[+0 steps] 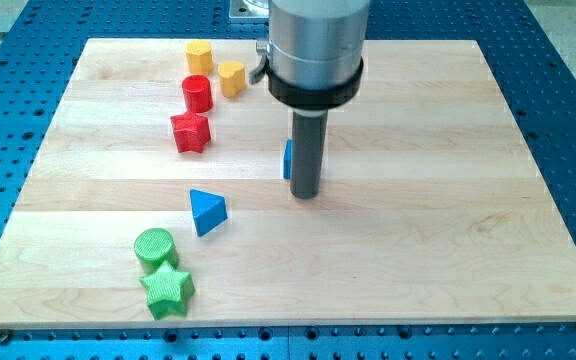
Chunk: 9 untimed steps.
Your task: Move the red star diagonal to the cube
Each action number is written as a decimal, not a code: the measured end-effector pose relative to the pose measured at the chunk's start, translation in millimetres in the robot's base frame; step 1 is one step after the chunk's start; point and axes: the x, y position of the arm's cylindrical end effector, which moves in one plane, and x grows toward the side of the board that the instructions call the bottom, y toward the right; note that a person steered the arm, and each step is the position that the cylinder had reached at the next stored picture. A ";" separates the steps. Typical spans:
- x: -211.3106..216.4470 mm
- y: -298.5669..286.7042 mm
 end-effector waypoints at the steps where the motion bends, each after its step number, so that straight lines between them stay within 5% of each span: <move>1: -4.6 42.9; 2: -30.3 40.4; 4: 19.4 10.4; 5: -29.3 -18.2; 8: -66.1 0.5; 9: -69.9 66.4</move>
